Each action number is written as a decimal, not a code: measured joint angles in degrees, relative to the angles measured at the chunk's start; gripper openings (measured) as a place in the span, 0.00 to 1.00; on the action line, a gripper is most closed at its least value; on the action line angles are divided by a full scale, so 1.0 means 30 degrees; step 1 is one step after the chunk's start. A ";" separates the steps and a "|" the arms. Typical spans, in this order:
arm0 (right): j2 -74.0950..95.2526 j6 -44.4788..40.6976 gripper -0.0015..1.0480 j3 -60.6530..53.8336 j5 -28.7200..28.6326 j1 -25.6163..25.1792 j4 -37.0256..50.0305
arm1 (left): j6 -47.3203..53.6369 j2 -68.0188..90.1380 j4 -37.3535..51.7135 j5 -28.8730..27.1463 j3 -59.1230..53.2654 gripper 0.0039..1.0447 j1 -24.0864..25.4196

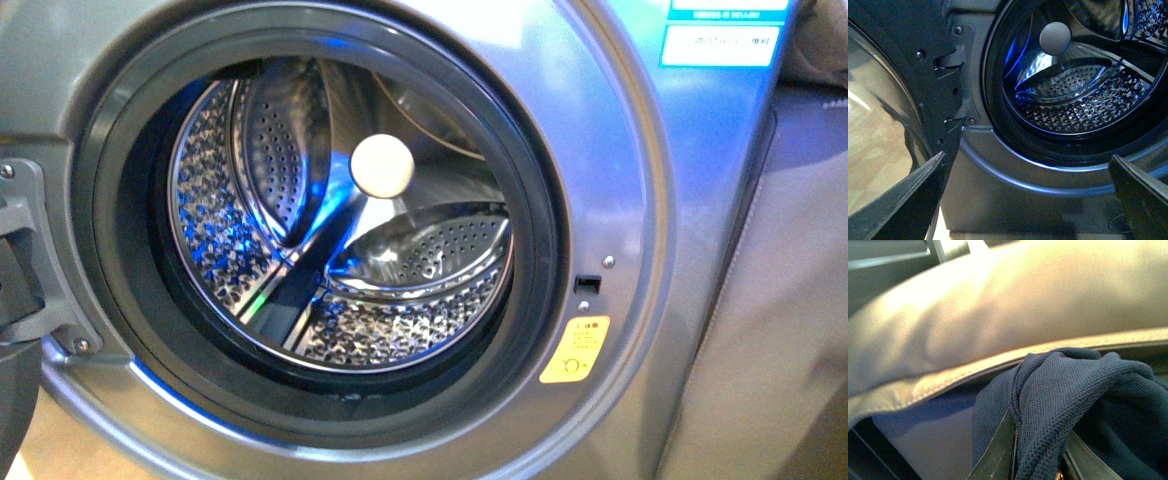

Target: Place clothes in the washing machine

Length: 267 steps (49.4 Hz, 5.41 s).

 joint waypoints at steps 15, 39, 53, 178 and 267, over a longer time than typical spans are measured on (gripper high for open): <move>-0.0124 0.0401 0.11 0.6492 0.0896 0.1559 -0.2863 | -0.0007 0.0000 0.0000 0.0000 0.0000 0.94 0.0000; 0.1676 -0.1151 0.10 1.9766 0.4248 0.8648 -1.0477 | 0.0000 0.0000 0.0000 0.0000 0.0000 0.94 0.0000; 0.2725 -0.2616 0.10 2.0757 0.6892 1.6240 -1.2320 | 0.0000 0.0000 0.0000 0.0000 0.0000 0.94 0.0000; 0.5923 -0.4845 0.10 1.8702 0.9661 2.4961 -0.9522 | -0.3643 1.8134 1.2254 1.3078 1.2327 0.94 -0.0823; 0.5923 -0.4976 0.10 1.8702 0.9814 2.4895 -0.9522 | 0.1661 2.5886 1.1336 -0.4554 1.9343 0.94 -0.9668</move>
